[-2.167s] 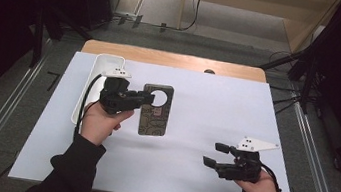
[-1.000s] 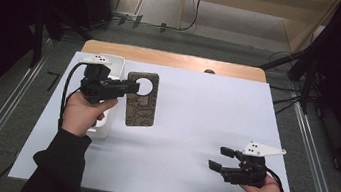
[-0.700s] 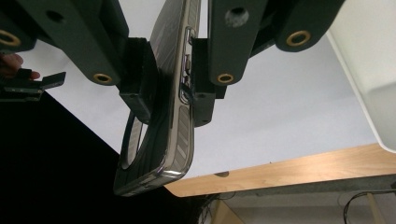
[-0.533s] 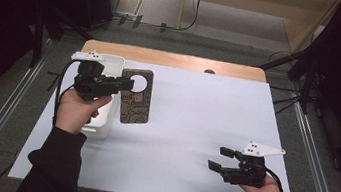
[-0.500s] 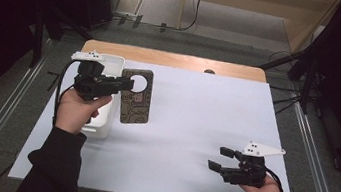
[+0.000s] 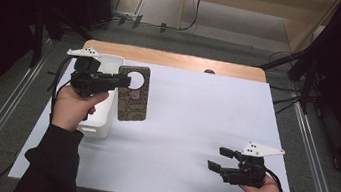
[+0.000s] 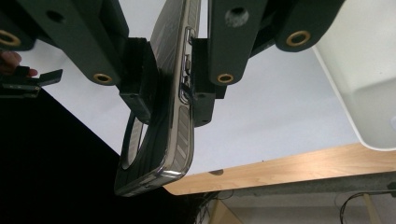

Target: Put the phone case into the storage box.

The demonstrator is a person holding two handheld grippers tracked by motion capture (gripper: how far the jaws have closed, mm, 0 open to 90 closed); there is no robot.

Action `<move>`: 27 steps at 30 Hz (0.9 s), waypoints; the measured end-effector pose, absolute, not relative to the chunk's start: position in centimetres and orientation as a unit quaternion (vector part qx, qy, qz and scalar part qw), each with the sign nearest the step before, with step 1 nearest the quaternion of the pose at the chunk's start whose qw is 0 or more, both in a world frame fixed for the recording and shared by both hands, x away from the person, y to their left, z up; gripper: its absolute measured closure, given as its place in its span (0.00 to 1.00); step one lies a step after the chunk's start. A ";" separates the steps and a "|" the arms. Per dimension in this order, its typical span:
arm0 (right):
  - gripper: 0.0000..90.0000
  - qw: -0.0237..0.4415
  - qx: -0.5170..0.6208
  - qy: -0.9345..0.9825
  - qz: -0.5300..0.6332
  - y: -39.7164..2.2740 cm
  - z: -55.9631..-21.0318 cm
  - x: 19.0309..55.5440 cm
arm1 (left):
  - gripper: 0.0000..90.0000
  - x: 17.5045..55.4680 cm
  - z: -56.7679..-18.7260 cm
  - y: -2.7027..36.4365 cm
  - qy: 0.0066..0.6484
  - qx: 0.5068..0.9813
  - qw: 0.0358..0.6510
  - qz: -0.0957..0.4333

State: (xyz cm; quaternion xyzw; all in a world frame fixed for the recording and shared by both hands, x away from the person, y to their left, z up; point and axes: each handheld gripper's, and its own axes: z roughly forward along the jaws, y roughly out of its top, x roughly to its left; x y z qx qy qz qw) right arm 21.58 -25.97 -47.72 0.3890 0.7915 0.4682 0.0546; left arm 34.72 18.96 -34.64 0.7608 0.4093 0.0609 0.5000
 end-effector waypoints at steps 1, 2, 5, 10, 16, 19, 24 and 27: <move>0.29 0.055 0.389 0.792 0.468 -26.0 -47.7 21.6 | 0.82 34.7 -34.6 19.0 0.410 0.759 0.501 0.061; 0.29 0.055 0.389 0.792 0.468 -26.0 -47.7 21.6 | 0.82 34.9 -34.5 19.1 0.412 0.758 0.502 0.060; 0.29 0.055 0.390 0.790 0.470 -26.0 -47.7 21.6 | 0.82 35.0 -34.1 19.1 0.411 0.758 0.503 0.065; 0.29 0.055 0.390 0.790 0.470 -26.0 -47.7 21.6 | 0.82 35.0 -33.5 19.3 0.411 0.757 0.503 0.065; 0.29 0.054 0.389 0.791 0.470 -26.0 -47.7 21.6 | 0.82 35.4 -32.4 19.5 0.407 0.764 0.495 0.075; 0.29 0.054 0.389 0.790 0.470 -26.0 -47.7 21.6 | 0.82 35.9 -32.1 19.6 0.406 0.765 0.495 0.078; 0.29 0.054 0.390 0.789 0.471 -25.9 -47.7 21.6 | 0.82 36.5 -31.8 19.9 0.402 0.765 0.497 0.080; 0.29 0.051 0.390 0.791 0.469 -25.8 -47.8 21.5 | 0.82 36.9 -31.7 19.9 0.404 0.764 0.496 0.083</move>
